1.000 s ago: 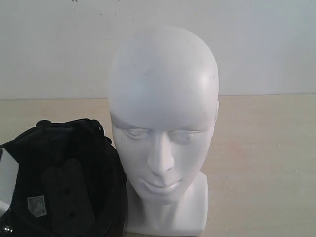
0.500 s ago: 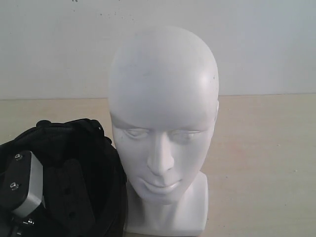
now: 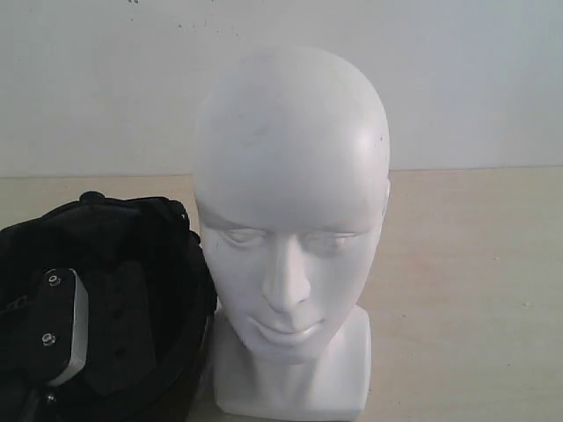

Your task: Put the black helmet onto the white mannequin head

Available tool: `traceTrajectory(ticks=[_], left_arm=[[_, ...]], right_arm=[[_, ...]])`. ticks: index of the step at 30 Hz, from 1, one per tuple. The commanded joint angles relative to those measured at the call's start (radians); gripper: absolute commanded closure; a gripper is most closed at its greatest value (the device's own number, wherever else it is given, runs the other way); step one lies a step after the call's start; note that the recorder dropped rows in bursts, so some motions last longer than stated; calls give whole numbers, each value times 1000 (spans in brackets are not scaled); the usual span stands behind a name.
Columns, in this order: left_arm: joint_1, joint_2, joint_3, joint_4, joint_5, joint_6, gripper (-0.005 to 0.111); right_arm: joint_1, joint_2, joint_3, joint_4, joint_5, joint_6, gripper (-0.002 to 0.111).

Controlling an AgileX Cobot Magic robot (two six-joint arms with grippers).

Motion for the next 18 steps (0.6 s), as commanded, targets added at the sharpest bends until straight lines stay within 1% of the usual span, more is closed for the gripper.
traceTrajectory(ticks=[1, 2, 5, 7, 9, 14, 18], left_arm=[[2, 3, -48, 242, -7, -82, 102], [2, 3, -53, 269, 0, -89, 102], [2, -3, -56, 447, 52, -78, 102], [2, -29, -56, 542, 54, -78, 102], [2, -68, -56, 599, 51, -80, 102], [2, -136, -56, 558, 42, -90, 102], [2, -155, -56, 558, 68, -90, 102]], right_arm=[[2, -4, -1, -6, -11, -2, 108], [2, -4, -1, -6, -11, -2, 108], [2, -4, -1, -6, -11, -2, 108], [2, -4, -1, -6, -11, -2, 108], [2, -4, -1, -6, -11, -2, 108], [2, -4, -1, -6, -11, 0, 108], [2, -4, -1, -6, -11, 0, 108]])
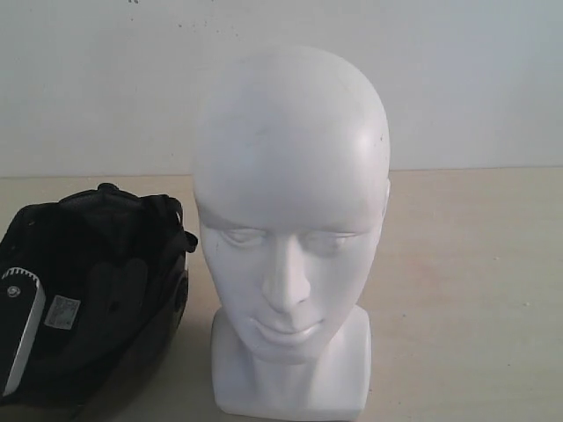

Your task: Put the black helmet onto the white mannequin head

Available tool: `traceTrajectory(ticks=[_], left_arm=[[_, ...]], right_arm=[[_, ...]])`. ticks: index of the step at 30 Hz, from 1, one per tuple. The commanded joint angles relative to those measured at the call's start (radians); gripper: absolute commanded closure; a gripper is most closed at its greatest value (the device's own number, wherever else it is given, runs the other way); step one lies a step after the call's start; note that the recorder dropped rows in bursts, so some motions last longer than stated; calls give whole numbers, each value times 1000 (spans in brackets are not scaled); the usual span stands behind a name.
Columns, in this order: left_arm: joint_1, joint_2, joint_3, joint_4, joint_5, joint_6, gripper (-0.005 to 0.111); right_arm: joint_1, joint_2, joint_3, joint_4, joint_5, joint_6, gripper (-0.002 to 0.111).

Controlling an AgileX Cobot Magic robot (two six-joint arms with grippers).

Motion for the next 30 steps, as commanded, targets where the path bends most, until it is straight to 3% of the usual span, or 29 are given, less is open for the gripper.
traceTrajectory(ticks=[1, 6, 13, 15, 26, 30], left_arm=[[2, -29, -4, -12, 13, -11, 102], [2, -29, -4, -53, 28, -11, 97], [2, -29, -4, -60, 28, -11, 57], [2, -29, -4, -60, 23, -11, 52], [2, -29, -4, -64, 1, -34, 51], [2, -29, -4, -96, -89, -158, 50]], right_arm=[[2, -4, -1, -6, -11, 0, 108], [2, -4, -1, -6, -11, -2, 108], [2, -4, -1, -6, -4, 0, 108], [2, -4, -1, -6, -4, 0, 108], [2, -4, -1, -6, -4, 0, 108], [2, -4, -1, -6, -4, -3, 108]])
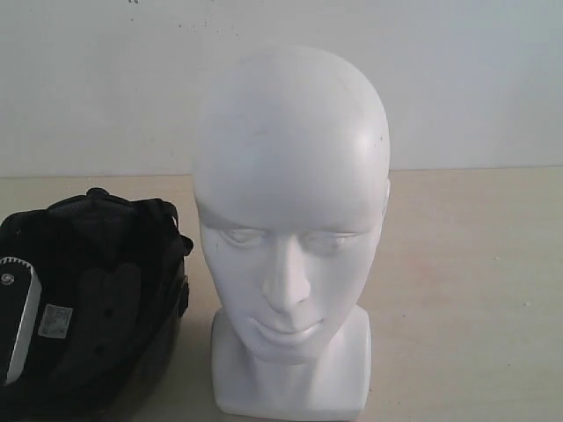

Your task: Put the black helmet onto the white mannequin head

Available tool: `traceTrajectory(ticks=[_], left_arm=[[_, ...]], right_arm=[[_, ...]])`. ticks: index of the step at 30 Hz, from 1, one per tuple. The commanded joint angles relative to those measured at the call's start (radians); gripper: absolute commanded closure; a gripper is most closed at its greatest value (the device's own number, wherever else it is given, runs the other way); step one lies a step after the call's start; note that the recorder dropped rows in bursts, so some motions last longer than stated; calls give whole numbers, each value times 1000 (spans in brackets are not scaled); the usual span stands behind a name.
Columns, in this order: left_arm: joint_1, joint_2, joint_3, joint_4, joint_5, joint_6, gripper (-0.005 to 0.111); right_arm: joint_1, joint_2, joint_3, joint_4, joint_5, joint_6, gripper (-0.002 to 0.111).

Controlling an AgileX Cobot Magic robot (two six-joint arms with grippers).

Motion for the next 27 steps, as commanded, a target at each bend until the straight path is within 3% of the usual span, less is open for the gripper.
traceTrajectory(ticks=[1, 5, 10, 15, 18, 23, 27], left_arm=[[2, -9, -4, -32, -128, -149, 49], [2, -9, -4, -32, -125, -189, 46], [2, -9, -4, -21, -47, -100, 45], [2, -9, -4, -14, -62, -79, 45], [2, -9, -4, -6, -82, -58, 37], [2, -9, -4, 38, -104, -58, 15], [2, -19, -4, 38, -121, -70, 13]], right_arm=[[2, -4, -1, -6, -4, -3, 108], [2, -4, -1, -6, -4, -3, 108], [2, -4, -1, -6, -4, -1, 108], [2, -4, -1, -6, -4, -1, 108], [2, -4, -1, -6, -4, -1, 108], [2, -4, -1, -6, -4, -1, 108], [2, -4, -1, -6, -4, -1, 108]])
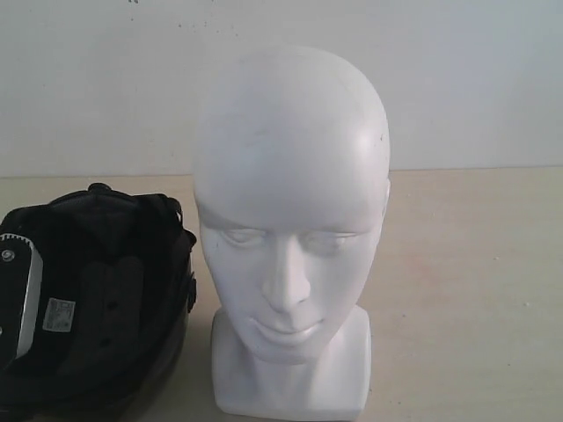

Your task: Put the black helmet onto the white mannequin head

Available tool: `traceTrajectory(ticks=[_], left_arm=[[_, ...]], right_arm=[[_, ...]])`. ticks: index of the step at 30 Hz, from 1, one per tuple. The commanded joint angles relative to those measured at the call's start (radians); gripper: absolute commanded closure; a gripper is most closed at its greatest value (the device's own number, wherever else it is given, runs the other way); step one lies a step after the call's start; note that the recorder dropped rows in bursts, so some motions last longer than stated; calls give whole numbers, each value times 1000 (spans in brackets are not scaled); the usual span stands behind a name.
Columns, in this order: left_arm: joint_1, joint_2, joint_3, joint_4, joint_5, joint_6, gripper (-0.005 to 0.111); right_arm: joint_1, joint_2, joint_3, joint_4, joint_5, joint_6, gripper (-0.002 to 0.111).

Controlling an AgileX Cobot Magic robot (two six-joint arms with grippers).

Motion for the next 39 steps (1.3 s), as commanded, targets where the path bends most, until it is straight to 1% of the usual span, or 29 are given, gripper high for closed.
traceTrajectory(ticks=[1, 3, 6, 8, 10, 13, 14, 15, 19, 20, 22, 23, 25, 28, 30, 35, 39], left_arm=[[2, -29, -4, 4, -35, -19, 13], [2, -60, -4, -7, -63, -26, 13], [2, -152, -4, -61, -98, -26, 13], [2, -197, -4, -81, -103, -26, 13], [2, -244, -4, -133, -103, -26, 13], [2, -279, -4, -184, -94, -26, 13], [2, -286, -4, -236, -92, -28, 13], [2, -287, -4, -324, -92, -28, 13], [2, -276, -4, -804, -101, 9, 13], [2, -266, -4, -873, -89, 16, 13], [2, -229, -4, -941, -36, 17, 13], [2, -201, -4, -952, -15, 17, 13], [2, -142, 0, -999, 2, 17, 13], [2, -51, 3, -1134, 3, 17, 13], [2, 1, 3, -1172, 3, 17, 13], [2, 106, 3, -1164, 64, 40, 13], [2, 168, 3, -1169, 62, 43, 13]], right_arm=[[2, -4, -1, -6, -4, -1, 108], [2, -4, -1, -6, -4, -1, 108], [2, -4, -1, -6, -4, -1, 108], [2, -4, -1, -6, -4, -1, 108], [2, -4, -1, -6, -4, -1, 108], [2, -4, -1, -6, -4, -3, 108], [2, -4, -1, -6, -4, -3, 108], [2, -4, -1, -6, -4, -3, 108], [2, -4, -1, -6, -4, 0, 108], [2, -4, -1, -6, -4, 0, 108], [2, -4, -1, -6, -4, 0, 108], [2, -4, -1, -6, -4, 0, 108], [2, -4, -1, -6, -4, 0, 108], [2, -4, -1, -6, -4, 0, 108], [2, -4, -1, -6, -4, 0, 108], [2, -4, -1, -6, -4, 0, 108], [2, -4, -1, -6, -4, 0, 108]])
